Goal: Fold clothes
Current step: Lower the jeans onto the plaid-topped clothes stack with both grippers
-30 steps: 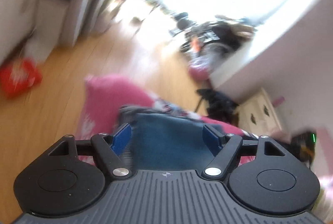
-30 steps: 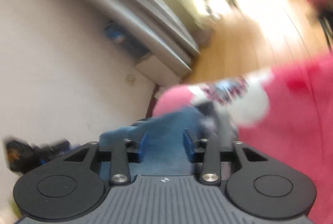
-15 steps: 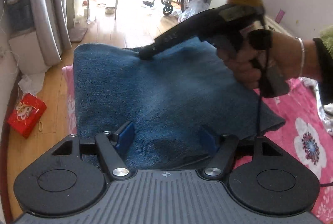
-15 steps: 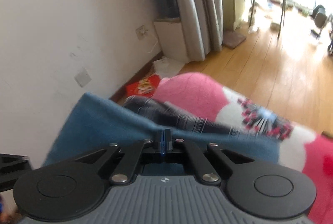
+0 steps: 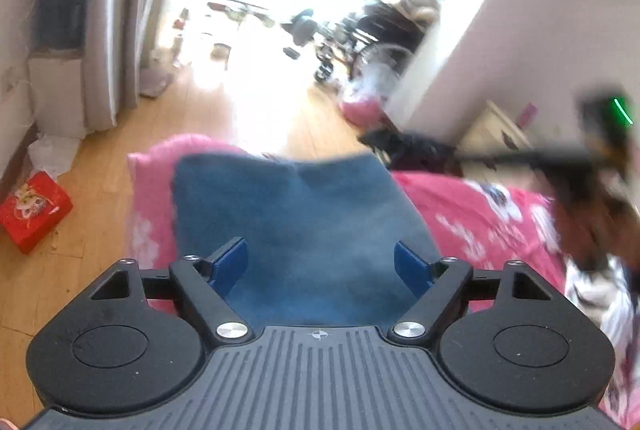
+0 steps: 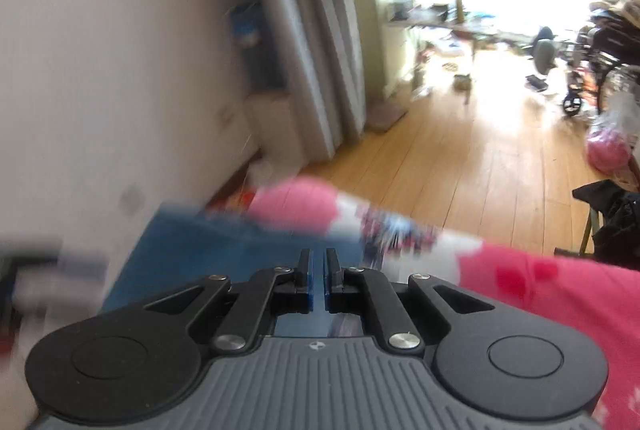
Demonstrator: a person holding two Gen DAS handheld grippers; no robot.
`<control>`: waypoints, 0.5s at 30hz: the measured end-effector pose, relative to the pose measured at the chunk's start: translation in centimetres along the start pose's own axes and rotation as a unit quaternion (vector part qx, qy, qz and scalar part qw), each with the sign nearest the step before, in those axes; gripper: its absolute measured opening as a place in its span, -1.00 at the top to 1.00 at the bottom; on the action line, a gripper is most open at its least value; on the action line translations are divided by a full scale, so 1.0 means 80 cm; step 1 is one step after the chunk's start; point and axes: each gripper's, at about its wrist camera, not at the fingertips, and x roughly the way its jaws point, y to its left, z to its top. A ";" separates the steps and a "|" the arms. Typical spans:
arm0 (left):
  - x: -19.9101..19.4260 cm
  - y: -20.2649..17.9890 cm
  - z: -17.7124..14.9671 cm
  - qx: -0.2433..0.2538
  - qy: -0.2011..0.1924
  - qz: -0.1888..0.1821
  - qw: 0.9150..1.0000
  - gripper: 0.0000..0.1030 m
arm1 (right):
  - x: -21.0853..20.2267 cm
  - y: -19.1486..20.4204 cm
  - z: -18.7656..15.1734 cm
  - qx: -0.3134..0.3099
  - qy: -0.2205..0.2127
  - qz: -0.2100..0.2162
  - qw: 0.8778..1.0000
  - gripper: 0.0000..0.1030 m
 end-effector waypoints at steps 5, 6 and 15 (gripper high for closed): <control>0.060 0.028 0.009 -0.035 0.021 0.059 0.997 -0.53 | 0.012 0.021 -0.056 0.007 0.046 0.007 0.999 0.87; 0.066 0.035 0.008 -0.051 0.025 0.062 0.997 -0.52 | 0.019 0.023 -0.063 0.011 0.052 -0.001 0.999 0.87; 0.045 0.027 0.014 -0.077 0.010 0.062 0.995 -0.59 | -0.049 0.056 -0.070 0.001 0.003 -0.013 1.000 0.83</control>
